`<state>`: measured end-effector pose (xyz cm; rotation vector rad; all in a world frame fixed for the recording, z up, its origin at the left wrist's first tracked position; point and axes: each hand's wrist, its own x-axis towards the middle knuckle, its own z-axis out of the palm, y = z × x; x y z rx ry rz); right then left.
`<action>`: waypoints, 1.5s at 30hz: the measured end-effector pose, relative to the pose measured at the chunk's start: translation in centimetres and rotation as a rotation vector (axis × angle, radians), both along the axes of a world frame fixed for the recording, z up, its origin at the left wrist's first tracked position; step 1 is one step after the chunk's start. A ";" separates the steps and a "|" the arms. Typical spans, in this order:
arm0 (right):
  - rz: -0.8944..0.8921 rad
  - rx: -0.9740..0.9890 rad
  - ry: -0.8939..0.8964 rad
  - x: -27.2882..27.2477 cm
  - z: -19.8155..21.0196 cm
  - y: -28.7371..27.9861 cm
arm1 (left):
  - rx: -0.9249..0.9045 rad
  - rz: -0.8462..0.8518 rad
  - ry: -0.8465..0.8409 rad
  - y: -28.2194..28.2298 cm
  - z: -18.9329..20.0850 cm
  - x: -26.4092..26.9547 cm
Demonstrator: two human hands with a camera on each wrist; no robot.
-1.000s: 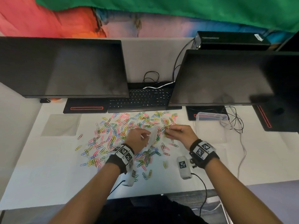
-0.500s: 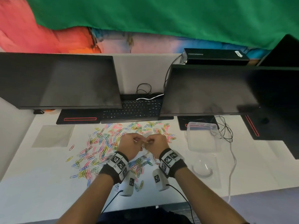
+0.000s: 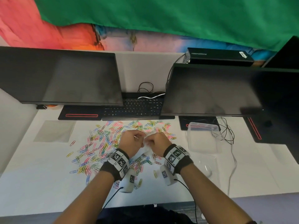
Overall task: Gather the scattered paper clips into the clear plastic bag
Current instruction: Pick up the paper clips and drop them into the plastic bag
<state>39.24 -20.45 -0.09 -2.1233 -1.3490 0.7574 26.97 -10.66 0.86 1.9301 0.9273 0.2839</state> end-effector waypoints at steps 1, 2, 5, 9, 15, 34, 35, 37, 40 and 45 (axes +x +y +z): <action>0.032 0.016 0.025 0.2 0.1 -0.1 | 0.010 0.011 0.003 0.1 0.1 -0.1; 0.025 0.054 0.072 0.5 0.2 -0.2 | 0.024 0.017 0.005 0.2 0.2 -0.2; -0.164 0.214 0.247 2.0 0.3 -1.7 | 0.080 0.039 0.001 0.9 0.7 -0.9; -0.171 -0.213 0.022 5.0 -4.0 -4.6 | 0.102 0.109 -0.011 2.5 1.2 -2.6; -0.115 -0.346 0.077 2.4 -9.7 -6.4 | 0.164 0.149 -0.024 3.6 2.0 -4.6; 0.180 -0.202 -0.305 -1.7 -11.5 -0.1 | 0.115 0.067 0.052 2.6 -0.5 -5.2; 0.125 -0.201 -0.248 -1.3 -11.1 -0.2 | 0.116 0.055 0.048 2.5 -0.5 -5.1; -0.089 -0.164 -0.025 -0.4 -9.8 -0.8 | 0.107 0.045 0.045 2.4 -0.7 -4.9; -0.393 -0.084 0.425 1.1 -7.2 -1.6 | 0.086 0.030 0.047 1.9 -1.0 -4.4; -0.560 0.133 0.907 2.0 -2.9 -1.4 | 0.047 -0.030 0.081 0.9 -1.9 -3.3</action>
